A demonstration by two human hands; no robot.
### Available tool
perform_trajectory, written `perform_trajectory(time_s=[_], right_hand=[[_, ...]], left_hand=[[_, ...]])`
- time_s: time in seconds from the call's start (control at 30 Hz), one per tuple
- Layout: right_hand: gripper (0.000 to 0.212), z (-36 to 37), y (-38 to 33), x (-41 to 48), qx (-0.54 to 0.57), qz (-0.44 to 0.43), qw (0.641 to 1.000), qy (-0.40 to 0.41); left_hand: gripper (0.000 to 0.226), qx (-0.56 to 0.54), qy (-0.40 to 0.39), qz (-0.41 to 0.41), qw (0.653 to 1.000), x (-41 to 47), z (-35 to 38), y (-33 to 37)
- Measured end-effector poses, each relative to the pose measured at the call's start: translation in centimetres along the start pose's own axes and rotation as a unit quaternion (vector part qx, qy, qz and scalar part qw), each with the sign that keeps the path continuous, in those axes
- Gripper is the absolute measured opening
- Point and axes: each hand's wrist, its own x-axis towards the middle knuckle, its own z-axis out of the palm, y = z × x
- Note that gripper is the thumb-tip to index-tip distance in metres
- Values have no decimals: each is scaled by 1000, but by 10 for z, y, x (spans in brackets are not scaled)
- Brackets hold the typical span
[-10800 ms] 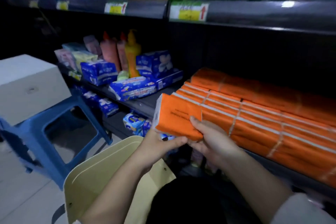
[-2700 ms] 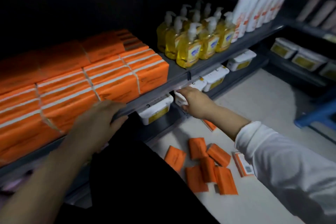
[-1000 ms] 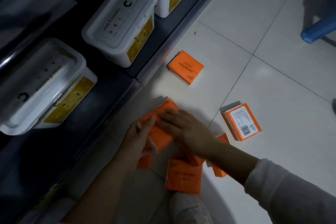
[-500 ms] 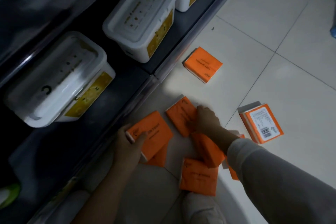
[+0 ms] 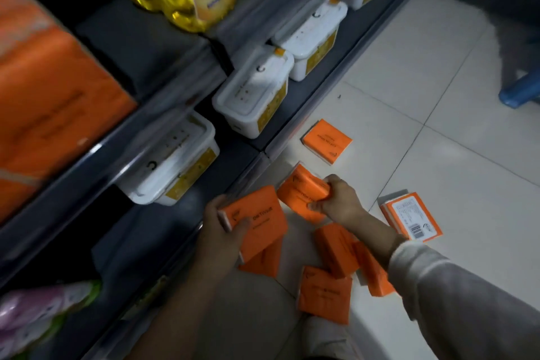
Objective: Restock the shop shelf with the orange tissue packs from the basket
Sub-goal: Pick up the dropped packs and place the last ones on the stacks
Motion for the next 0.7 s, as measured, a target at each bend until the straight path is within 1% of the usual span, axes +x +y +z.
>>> perform_trajectory(time_s=[0.07,0.2,0.23,0.3,0.37,0.53,0.7], right_hand=[[50,-16,-14,-19,39,-11,999,12],[41,-49,-43,-63,67,-97,991,70],[40,-58,-52,-76,72,-117,987,78],[40,-75,-71,-102,89,-148,981,90],[40,-90,-88,-125,117,-170,973,99],[42,-115,-136,-178,138,-244,951,132],[44,-115,-192,-215,138,-306,933,128]], left_hand=[[68,-6,4,17,1000,-14,-7,18],[72,-2,27,81,996,-43,-24,53],[70,2,35,101,994,-51,-29,62],[57,0,62,142,988,-71,-40,80],[50,-4,93,178,980,-94,-54,96],[50,-12,187,273,944,-151,-100,125],[51,-95,235,308,917,-196,-162,137]])
